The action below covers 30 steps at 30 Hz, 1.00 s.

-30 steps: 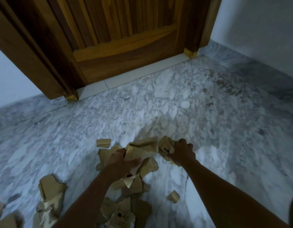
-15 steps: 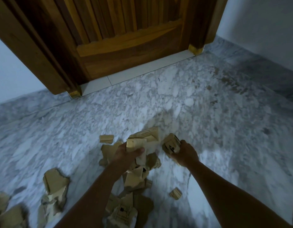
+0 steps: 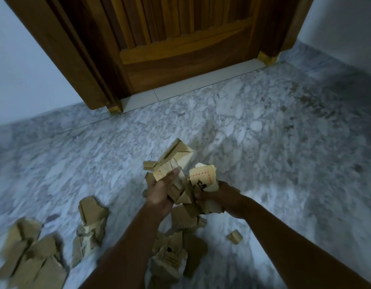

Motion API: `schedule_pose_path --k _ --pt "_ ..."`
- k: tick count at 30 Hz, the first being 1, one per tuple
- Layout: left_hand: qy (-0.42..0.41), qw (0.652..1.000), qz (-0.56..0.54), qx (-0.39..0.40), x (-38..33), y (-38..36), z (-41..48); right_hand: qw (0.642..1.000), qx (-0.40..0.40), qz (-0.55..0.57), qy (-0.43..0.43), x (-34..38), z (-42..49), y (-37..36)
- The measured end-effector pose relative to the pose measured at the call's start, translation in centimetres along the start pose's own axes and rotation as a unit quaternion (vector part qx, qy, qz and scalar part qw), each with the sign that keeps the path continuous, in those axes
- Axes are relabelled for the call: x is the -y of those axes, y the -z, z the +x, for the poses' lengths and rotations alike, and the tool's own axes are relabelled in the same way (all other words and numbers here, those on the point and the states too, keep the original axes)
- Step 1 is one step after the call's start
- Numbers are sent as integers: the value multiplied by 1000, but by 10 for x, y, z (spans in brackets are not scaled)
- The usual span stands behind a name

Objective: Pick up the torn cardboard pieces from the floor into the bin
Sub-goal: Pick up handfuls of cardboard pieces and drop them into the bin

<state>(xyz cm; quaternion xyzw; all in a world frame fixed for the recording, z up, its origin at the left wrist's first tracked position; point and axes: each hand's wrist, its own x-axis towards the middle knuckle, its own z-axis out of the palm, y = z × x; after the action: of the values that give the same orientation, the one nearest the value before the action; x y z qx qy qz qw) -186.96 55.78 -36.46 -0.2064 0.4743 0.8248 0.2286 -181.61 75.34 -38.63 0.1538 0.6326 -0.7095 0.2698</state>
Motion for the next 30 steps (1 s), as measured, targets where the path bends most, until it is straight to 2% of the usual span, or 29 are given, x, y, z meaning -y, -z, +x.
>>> schedule_pose_path --k 2,5,7,9,11,13,15,17,19,22,27,28,30 --pt "-24 997 36 -61 -7 8 2 999 -14 -34 16 -8 -2 -5" --pt "-57 981 148 -110 -23 24 1 972 -49 -232 5 -7 -15 12" --pt "-75 955 278 -70 -34 26 -4 940 -76 -333 -10 0 -25 35" --pt "-48 922 385 20 -39 22 -10 908 -53 -413 -46 11 -41 59" --pt "-15 864 496 78 -37 17 -10 867 -4 -487 -103 20 -58 70" --pt "-16 808 580 101 -31 7 -9 834 35 -535 -130 19 -72 64" --pt "-2 777 619 116 -19 -1 -2 822 44 -554 -123 -1 -77 49" --pt "31 722 680 125 -7 -8 5 818 20 -566 -98 -27 -76 35" --pt "54 673 727 123 6 -14 16 799 -9 -600 -48 -53 -72 26" --pt "50 628 768 117 27 -23 27 776 -46 -629 12 -77 -68 23" --pt "-24 563 823 69 70 -19 64 788 -73 -611 39 -81 -66 27" --pt "-36 560 826 57 75 -18 64 790 -74 -608 37 -81 -65 27" --pt "-51 584 809 39 78 -24 52 806 -71 -587 25 -78 -65 27"
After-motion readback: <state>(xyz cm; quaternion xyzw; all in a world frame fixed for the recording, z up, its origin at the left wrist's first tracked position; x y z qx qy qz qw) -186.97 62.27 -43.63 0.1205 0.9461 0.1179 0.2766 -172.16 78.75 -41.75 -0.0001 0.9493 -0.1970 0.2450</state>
